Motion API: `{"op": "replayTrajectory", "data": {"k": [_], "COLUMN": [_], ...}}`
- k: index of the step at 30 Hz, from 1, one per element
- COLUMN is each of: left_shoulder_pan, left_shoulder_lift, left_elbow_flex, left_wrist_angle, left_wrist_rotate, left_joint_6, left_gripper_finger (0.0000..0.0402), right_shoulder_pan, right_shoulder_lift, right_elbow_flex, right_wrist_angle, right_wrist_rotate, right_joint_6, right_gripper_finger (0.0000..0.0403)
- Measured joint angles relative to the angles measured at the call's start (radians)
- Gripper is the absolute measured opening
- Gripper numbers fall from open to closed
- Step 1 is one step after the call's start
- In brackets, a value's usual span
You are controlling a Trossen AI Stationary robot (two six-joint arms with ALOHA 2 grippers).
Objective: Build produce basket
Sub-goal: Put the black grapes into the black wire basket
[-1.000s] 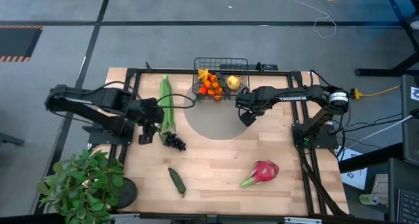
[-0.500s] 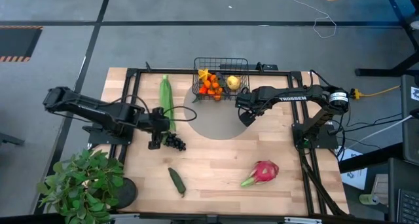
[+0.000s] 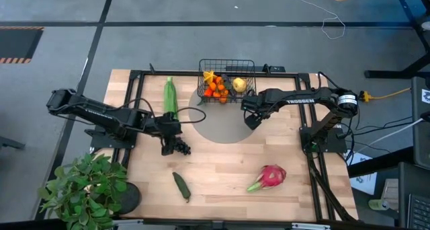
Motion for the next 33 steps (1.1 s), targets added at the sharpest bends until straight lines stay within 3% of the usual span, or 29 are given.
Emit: {"op": "replayTrajectory", "data": {"k": [6,12,16,28,33], "left_shoulder_pan": [-0.018,-0.078,-0.103,-0.107,-0.107], "left_shoulder_lift": [0.023,0.148,0.242,0.417,0.421], "left_elbow_flex": [0.000,0.000,0.000,0.002,0.016], "left_wrist_angle": [-0.002,-0.007,0.012,0.016,0.016], "left_wrist_rotate": [0.000,0.007,-0.053,-0.082,-0.072], "left_joint_6": [-0.024,-0.001,0.009,-0.051,-0.077], "left_gripper_finger": [0.0208,0.0223,0.0224,0.0221,0.0174], "right_shoulder_pan": [0.001,0.001,0.002,0.002,0.002], "right_shoulder_lift": [0.000,0.000,0.000,0.000,0.000], "right_elbow_flex": [0.000,0.000,0.000,0.000,0.000], "right_wrist_angle": [0.002,0.002,0.002,0.002,0.002], "right_wrist_rotate": [-0.007,-0.007,-0.007,-0.007,-0.007], "right_joint_6": [0.000,0.000,0.000,0.000,0.000], "right_gripper_finger": [0.0279,0.0279,0.0279,0.0279,0.0279]}}
